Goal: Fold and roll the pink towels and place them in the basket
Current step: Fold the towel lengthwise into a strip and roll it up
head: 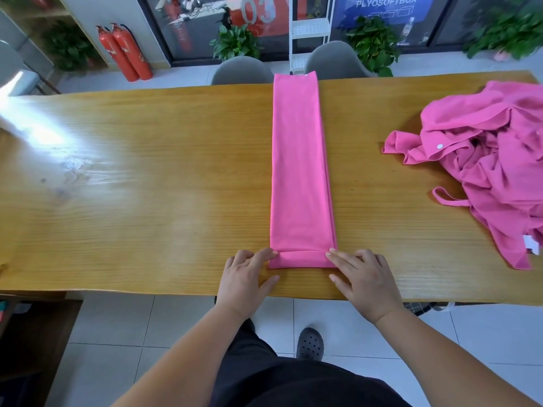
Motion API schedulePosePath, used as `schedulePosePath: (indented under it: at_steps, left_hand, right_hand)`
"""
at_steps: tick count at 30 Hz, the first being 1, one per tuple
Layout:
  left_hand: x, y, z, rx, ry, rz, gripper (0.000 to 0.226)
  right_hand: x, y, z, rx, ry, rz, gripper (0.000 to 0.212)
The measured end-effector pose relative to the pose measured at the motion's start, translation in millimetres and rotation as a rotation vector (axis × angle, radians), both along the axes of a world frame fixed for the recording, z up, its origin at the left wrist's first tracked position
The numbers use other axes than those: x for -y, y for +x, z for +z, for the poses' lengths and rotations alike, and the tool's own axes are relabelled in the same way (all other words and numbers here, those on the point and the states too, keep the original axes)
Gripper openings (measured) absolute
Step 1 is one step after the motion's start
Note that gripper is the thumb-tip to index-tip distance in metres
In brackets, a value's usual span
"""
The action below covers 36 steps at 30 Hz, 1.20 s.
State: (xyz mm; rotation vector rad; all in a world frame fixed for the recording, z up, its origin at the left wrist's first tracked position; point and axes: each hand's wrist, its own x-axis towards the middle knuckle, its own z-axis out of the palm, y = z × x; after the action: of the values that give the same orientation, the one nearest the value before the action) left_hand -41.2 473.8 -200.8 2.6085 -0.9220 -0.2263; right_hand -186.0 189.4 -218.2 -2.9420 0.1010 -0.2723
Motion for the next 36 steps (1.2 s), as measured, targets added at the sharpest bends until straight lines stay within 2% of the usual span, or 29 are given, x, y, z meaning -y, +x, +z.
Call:
schedulePosePath:
  at_steps: [3,5,10,14,17,20,24,28,32,36]
  left_hand:
    - [11,7,3,-0.075,-0.026,0.079,0.063]
    - [16,12,3,-0.155,-0.084,0.155,0.059]
    - [16,16,5,-0.412,-0.266,0.308,0.042]
    - [20,12,14,-0.546,-0.292,0.403,0.034]
    - [29,14,14,-0.482,-0.267,0.45,0.033]
    - [35,17,18,-0.288,-0.181,0.449,0.034]
    - [42,12,20,-0.029,-0.108,0.176,0.018]
    - [30,6,3,0.156,-0.08,0.068,0.02]
    - [10,3,1,0.132,-0.089,-0.024,0.042]
    - [13,6,7,0.039,-0.086,0.032,0.053]
  right_hand:
    - [1,9,1,0.02,0.05,-0.06,0.039]
    - [-2,14,8,0.012,0.117,-0.131,0.042]
    - [-4,22,21,-0.144,0.477,-0.356,0.036]
    - [-4,16,20,-0.125,0.627,-0.422,0.028]
    - [-11,23,28,-0.11,0.602,-0.506,0.021]
    - [-12,35,35,-0.097,0.343,-0.519,0.019]
    - [-9,40,25,0.036,0.075,-0.263,0.015]
    - [-9,23,7,0.095,-0.022,-0.106,0.035]
    - [-6,3,3,0.022,0.004,-0.04,0.045]
    - [-5,12,5,-0.044,0.067,-0.119,0.05]
